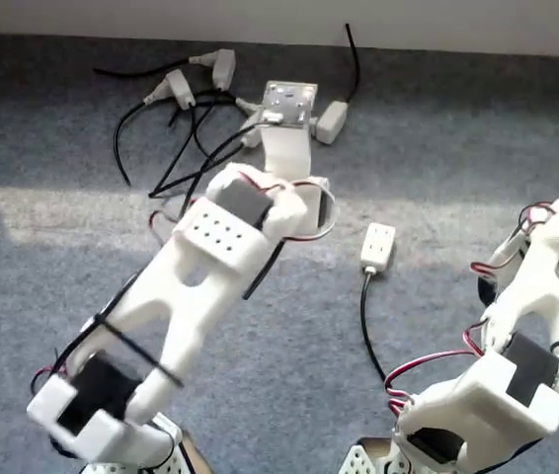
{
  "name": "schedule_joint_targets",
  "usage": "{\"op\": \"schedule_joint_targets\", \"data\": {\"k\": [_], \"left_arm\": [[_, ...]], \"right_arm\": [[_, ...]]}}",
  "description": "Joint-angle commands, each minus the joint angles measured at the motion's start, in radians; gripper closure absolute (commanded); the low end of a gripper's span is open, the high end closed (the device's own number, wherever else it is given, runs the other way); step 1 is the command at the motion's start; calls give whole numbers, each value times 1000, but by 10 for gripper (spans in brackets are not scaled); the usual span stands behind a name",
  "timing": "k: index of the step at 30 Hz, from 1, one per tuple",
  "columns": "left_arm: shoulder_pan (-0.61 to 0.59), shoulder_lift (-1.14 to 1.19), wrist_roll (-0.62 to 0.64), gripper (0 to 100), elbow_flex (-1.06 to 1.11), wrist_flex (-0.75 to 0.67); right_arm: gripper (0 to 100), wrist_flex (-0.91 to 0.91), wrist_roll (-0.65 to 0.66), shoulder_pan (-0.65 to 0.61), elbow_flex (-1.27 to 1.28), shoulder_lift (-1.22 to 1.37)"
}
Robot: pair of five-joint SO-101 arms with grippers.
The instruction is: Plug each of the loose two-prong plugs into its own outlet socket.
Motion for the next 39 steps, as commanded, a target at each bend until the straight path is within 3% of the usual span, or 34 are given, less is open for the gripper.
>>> {"op": "schedule_joint_targets", "data": {"k": [1,8,14,18,33,39], "left_arm": [[19,275,92,993,-483,172],[117,677,180,993,-1043,387],[147,964,178,993,-1405,470],[148,1086,178,993,-1555,514],[248,1142,183,993,-1624,601],[225,1147,183,993,-1623,603]], "right_arm": [[990,-119,-110,-19,79,-13],[990,-318,-215,-56,232,-13],[990,-332,-210,-171,249,-13],[990,-331,-210,-183,249,-13],[990,-332,-210,-191,251,-12],[990,-332,-210,-191,251,-12]]}}
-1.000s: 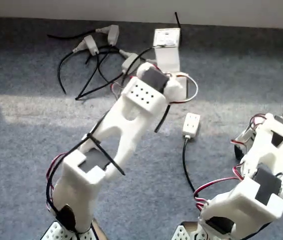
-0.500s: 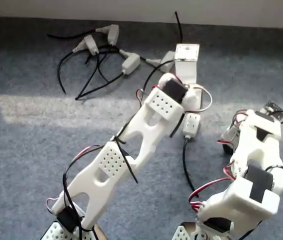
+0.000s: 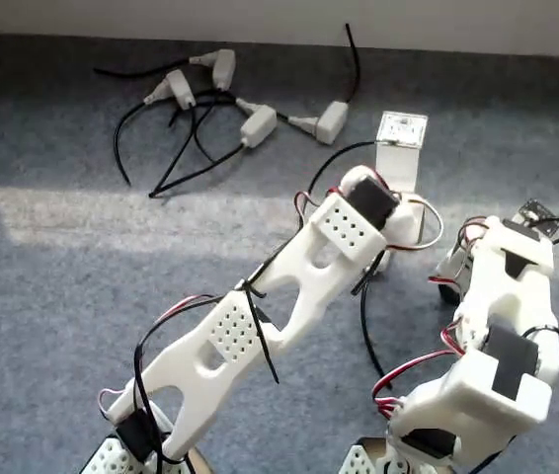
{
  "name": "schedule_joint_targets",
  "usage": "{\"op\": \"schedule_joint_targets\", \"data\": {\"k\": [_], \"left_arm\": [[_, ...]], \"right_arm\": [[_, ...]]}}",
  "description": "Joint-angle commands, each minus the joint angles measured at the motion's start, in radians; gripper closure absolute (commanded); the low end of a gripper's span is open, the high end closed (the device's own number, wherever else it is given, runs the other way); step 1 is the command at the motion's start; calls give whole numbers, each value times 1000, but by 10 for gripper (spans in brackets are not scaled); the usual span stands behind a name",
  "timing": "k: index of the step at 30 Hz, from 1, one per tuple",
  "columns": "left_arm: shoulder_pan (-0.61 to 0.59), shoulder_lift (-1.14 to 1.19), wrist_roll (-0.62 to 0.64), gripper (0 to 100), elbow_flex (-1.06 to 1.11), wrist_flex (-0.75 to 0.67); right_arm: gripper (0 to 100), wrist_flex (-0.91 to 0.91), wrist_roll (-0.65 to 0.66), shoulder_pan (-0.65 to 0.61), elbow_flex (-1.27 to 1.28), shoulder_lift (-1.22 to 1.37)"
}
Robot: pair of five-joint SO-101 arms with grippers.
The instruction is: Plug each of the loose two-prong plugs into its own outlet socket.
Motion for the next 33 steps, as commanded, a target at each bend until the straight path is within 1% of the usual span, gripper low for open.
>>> {"op": "schedule_joint_targets", "data": {"k": [1,9,28,33], "left_arm": [[-19,-16,11,993,-42,8],[-58,-15,9,993,-36,9],[-42,41,8,993,-30,2],[-42,47,6,993,-120,9]], "right_arm": [[990,-13,-11,-25,4,-10],[990,-13,-11,-25,4,-10],[990,-13,-11,-24,4,-10],[990,-13,-11,-24,4,-10]]}}
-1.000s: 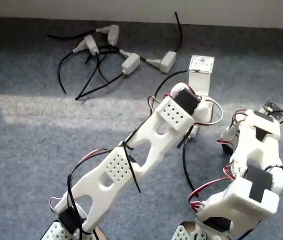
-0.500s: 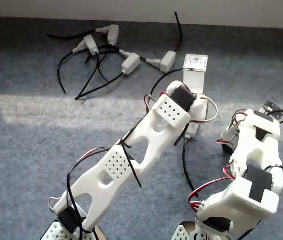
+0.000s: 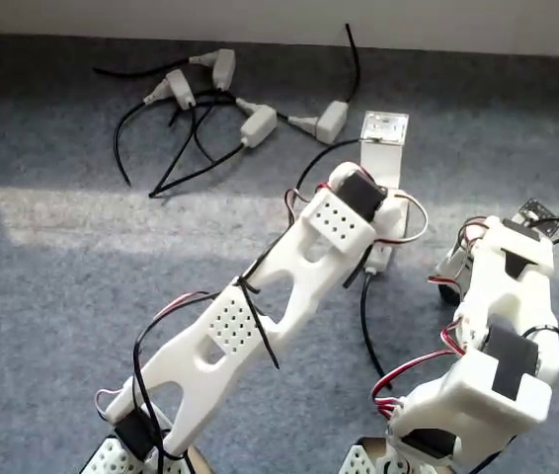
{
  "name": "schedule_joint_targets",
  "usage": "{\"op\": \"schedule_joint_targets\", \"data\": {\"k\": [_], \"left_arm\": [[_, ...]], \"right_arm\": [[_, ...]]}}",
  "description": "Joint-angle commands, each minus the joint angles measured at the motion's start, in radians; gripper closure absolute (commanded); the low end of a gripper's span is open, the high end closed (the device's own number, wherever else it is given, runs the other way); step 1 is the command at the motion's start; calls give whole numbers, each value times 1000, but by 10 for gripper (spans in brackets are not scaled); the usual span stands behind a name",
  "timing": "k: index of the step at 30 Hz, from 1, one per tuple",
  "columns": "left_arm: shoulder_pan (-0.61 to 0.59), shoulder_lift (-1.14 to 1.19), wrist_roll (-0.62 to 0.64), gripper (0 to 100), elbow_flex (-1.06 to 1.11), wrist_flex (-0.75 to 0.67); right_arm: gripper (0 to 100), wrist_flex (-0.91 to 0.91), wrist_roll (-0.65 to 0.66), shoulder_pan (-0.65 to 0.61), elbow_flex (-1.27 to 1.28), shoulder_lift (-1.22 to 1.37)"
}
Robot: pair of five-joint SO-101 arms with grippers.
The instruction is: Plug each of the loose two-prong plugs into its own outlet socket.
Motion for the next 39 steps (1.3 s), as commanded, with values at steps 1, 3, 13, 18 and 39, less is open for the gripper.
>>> {"op": "schedule_joint_targets", "data": {"k": [1,3,13,18,39], "left_arm": [[5,-13,5,993,-104,5],[5,-13,5,993,-110,5],[5,-4,3,993,-96,5],[5,33,3,993,-87,3],[48,38,-74,993,-87,23]], "right_arm": [[990,-13,-11,-24,2,-10],[990,-13,-11,-24,2,-10],[990,-13,-11,-19,2,-10],[990,-13,-11,-19,2,-8],[990,-13,-11,-18,2,-8]]}}
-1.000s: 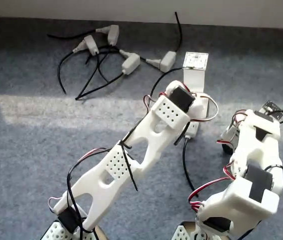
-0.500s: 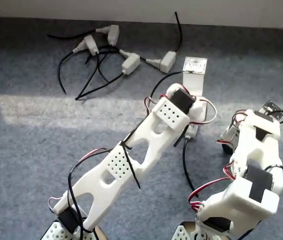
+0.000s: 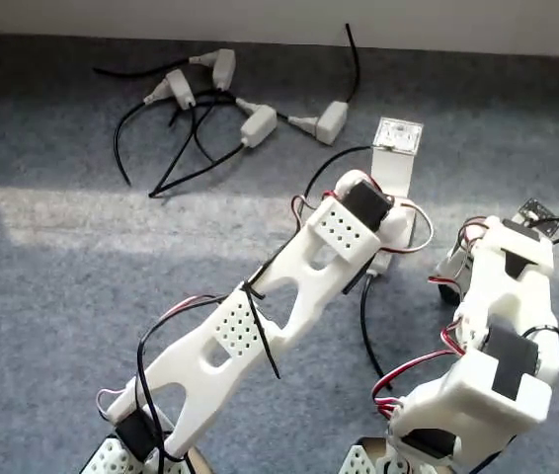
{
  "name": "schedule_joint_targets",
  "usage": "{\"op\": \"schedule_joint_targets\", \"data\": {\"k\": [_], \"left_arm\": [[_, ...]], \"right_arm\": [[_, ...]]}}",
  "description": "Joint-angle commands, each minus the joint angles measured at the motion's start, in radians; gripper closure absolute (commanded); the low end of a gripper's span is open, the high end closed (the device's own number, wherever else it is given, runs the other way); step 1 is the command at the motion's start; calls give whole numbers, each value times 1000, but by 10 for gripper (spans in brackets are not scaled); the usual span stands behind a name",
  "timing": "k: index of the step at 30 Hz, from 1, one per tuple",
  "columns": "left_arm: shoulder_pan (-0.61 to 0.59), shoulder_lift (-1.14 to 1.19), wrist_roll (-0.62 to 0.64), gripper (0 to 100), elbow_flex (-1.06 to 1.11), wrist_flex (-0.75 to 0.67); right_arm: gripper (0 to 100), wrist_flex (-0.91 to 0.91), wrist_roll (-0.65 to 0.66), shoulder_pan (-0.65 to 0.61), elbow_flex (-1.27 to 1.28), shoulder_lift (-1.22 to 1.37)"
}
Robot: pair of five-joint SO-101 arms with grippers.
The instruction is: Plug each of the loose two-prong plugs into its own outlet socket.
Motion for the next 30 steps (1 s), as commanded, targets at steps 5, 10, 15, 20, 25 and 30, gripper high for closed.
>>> {"op": "schedule_joint_targets", "data": {"k": [5,10,15,20,25,30], "left_arm": [[7,-13,-31,992,-5,0],[-2,-12,-121,993,-4,8],[-2,-12,-183,993,-2,84],[-4,-12,-195,993,-2,98],[-2,-12,-190,993,-2,91],[-2,-12,-180,993,-4,15]], "right_arm": [[990,-13,-11,-18,2,-8],[990,-13,-11,-18,2,-8],[990,-13,-11,-18,2,-8],[990,-13,-11,-18,2,-8],[990,-13,-11,-18,2,-8],[990,-13,-11,-18,2,-8]]}}
